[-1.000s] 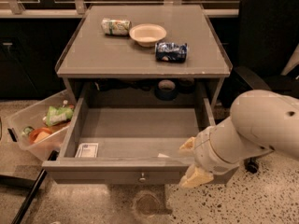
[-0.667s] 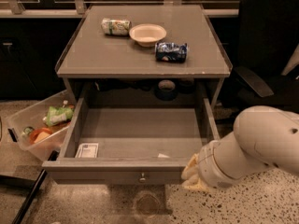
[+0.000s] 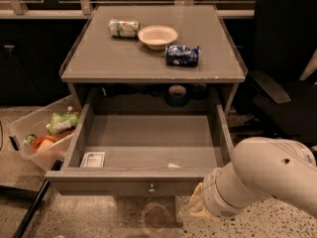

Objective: Close top drawer

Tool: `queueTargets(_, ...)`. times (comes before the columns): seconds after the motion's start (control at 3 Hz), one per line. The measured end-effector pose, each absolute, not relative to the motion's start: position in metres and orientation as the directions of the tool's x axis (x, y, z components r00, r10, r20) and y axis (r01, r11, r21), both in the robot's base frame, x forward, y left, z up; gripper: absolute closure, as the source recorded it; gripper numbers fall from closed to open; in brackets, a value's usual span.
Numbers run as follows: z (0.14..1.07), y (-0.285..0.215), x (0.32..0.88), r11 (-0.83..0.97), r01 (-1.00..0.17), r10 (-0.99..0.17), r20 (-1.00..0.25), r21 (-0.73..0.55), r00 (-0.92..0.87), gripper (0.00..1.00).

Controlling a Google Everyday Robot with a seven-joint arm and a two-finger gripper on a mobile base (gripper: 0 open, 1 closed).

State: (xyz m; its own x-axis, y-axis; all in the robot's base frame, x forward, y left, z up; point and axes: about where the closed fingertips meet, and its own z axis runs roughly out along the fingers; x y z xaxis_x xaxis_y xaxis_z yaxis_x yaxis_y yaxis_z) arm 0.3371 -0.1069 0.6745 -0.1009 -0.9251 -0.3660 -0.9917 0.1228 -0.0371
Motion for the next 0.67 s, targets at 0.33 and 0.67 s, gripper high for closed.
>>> queueTargets(0.33,0.6745,-0.1068,0.3371,0.123,-0.992,-0.925,-0.366,-0.037,-0.101,1.0)
queueTargets(0.67,0.6656,-0.1008,0.3407,0.104,-0.993,-0.936,-0.342,-0.047,-0.082,1.0)
